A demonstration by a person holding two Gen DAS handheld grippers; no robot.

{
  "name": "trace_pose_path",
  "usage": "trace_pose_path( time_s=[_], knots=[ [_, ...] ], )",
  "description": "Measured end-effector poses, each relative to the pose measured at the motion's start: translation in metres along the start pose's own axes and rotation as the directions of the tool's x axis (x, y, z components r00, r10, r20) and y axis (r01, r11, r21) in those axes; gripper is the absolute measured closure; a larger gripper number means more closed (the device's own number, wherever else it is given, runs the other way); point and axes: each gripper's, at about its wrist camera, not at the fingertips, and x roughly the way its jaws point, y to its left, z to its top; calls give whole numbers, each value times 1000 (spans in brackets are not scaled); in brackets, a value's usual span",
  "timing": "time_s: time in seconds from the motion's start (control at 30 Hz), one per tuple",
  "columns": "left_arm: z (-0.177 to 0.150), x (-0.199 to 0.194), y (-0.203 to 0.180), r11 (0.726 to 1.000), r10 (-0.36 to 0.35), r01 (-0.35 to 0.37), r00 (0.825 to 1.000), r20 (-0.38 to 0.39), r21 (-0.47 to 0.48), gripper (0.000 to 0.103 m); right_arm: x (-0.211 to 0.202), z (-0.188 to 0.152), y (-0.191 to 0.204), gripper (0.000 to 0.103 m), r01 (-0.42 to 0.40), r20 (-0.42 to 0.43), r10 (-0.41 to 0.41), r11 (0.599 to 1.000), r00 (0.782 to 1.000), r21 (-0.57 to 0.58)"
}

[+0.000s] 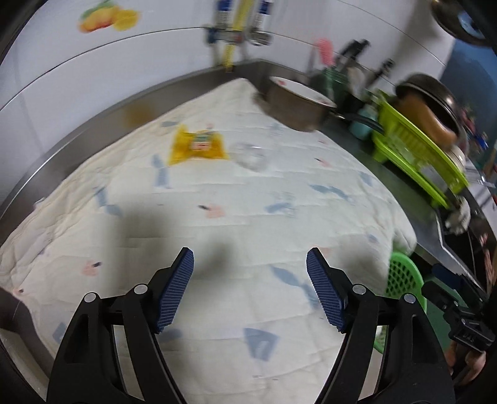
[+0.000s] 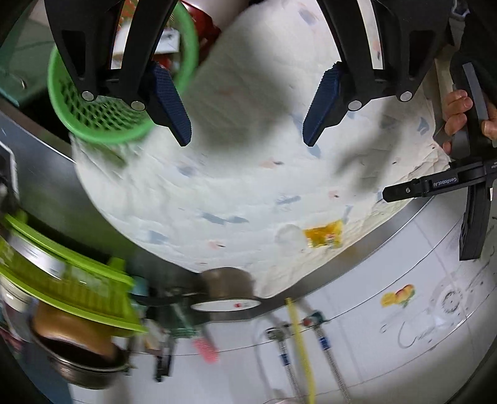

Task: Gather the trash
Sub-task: 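Move both tools back over the mat toward the wrapper and clear cup, then grasp the clear plastic cup with the right tool while the left grasps the yellow wrapper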

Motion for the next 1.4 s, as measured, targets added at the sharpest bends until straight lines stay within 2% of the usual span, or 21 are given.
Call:
trace_pose_path(
  time_s=[0.1, 0.17, 0.4, 0.57, 0.63, 0.8, 1.03, 1.2, 1.27, 1.3, 1.4],
  knots=[
    [3, -1, 22, 999, 25, -25, 1000, 8, -36, 29, 22, 15, 17, 33, -30, -12, 30, 999, 999, -40],
    [5, 0, 36, 998, 42, -41, 999, 10, -57, 28, 34, 26, 28, 39, -43, -15, 42, 997, 999, -60],
    [10, 2, 75, 989, 83, -81, 996, 11, -123, 29, 88, 79, 60, 49, -94, -32, 91, 991, 995, -95],
    [16, 10, 93, 986, 94, -92, 996, 5, -142, 29, 136, 118, 72, 57, -79, -59, 73, 992, 996, -100],
    [20, 15, 99, 985, 96, -94, 995, 2, -146, 29, 157, 132, 71, 63, -79, -75, 73, 993, 994, -83],
    [32, 24, 105, 984, 99, -98, 995, 1, -152, 29, 205, 154, 73, 65, -49, -116, 39, 995, 992, -85],
    [59, 42, 101, 988, 95, -92, 995, 21, -125, 29, 253, 165, 68, 70, 8, -168, -27, 993, 985, -114],
    [78, 63, 99, 989, 69, -68, 998, 8, -134, 29, 270, 170, 58, 83, 5, -187, -23, 995, 982, -98],
    [85, 74, 99, 990, 52, -51, 999, 3, -131, 29, 272, 170, 55, 97, 0, -187, -18, 995, 982, -97],
    [88, 78, 99, 990, 55, -55, 998, -1, -131, 29, 272, 169, 53, 100, 2, -182, -20, 995, 983, -99],
    [98, 92, 100, 990, 33, -33, 999, -5, -137, 29, 268, 168, 51, 100, 1, -163, -19, 994, 986, -107]
  ],
)
